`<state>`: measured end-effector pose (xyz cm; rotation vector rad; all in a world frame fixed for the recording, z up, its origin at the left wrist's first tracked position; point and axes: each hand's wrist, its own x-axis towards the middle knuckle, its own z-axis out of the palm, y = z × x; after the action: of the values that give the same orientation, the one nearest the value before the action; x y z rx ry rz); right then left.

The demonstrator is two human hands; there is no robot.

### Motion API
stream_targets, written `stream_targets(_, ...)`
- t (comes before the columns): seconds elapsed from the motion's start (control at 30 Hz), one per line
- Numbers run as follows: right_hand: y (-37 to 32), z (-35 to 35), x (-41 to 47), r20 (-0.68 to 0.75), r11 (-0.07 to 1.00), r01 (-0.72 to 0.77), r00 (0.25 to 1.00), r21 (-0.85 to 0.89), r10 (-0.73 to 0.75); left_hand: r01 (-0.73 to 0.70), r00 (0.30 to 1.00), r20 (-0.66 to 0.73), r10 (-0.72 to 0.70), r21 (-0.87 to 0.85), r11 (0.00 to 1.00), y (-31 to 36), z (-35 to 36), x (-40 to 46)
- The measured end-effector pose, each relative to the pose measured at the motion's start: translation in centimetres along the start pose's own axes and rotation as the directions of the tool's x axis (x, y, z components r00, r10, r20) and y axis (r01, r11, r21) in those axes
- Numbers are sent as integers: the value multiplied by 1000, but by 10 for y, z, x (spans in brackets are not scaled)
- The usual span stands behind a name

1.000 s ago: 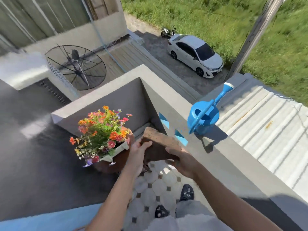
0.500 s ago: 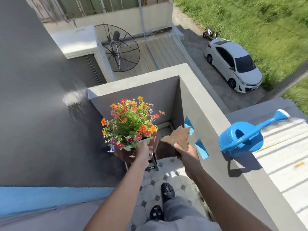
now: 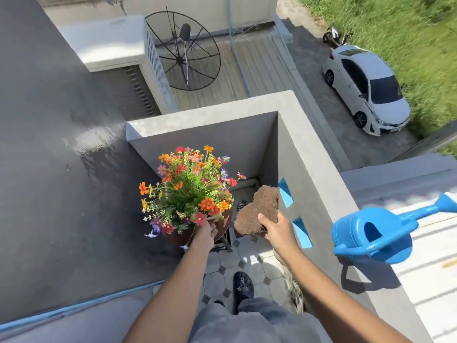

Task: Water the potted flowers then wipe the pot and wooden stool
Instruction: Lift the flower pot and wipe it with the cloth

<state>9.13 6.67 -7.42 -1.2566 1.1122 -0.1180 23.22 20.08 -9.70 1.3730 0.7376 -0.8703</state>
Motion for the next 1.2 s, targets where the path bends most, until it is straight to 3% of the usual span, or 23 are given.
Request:
stream_targets(0.23, -9, 13, 8, 44, 998, 45, 998, 40, -47, -39, 996, -76, 36, -43, 998, 29, -11, -10)
stream_targets(0.4, -47, 28, -12, 31, 988, 95, 995, 124, -100, -5, 999, 34, 12, -199, 980, 55, -31, -50)
stream_targets(0.5, -78, 35, -16, 7, 970, 219, 975, 104, -221, 2, 996, 83, 16, -209, 978, 63, -41, -77)
stream_targets(0.67, -142, 57, -20, 100, 898, 440, 893, 14, -439, -78, 991, 95, 92, -140, 987, 79, -46, -128)
stream_targets(0.83, -175, 86, -37, 125, 860, 510, 853, 3, -507, -119, 977, 163, 141, -135, 984, 101, -40, -166)
stream_targets(0.97, -171, 93, -57, 103, 748, 663, 745, -15, -658, -161, 967, 178, 183, -132, 978, 119, -39, -175)
stream_targets(1.07, -156, 98, -79, 168, 766, 640, 751, 51, -639, -186, 960, 181, 213, -155, 970, 134, -38, -178)
stream_targets(1.13, -150, 99, -92, 186, 742, 671, 729, -5, -658, -198, 958, 174, 227, -167, 966, 141, -38, -177)
stream_targets(1.2, -145, 100, -98, 202, 661, 748, 658, -60, -726, -202, 956, 178, 235, -188, 961, 145, -41, -176)
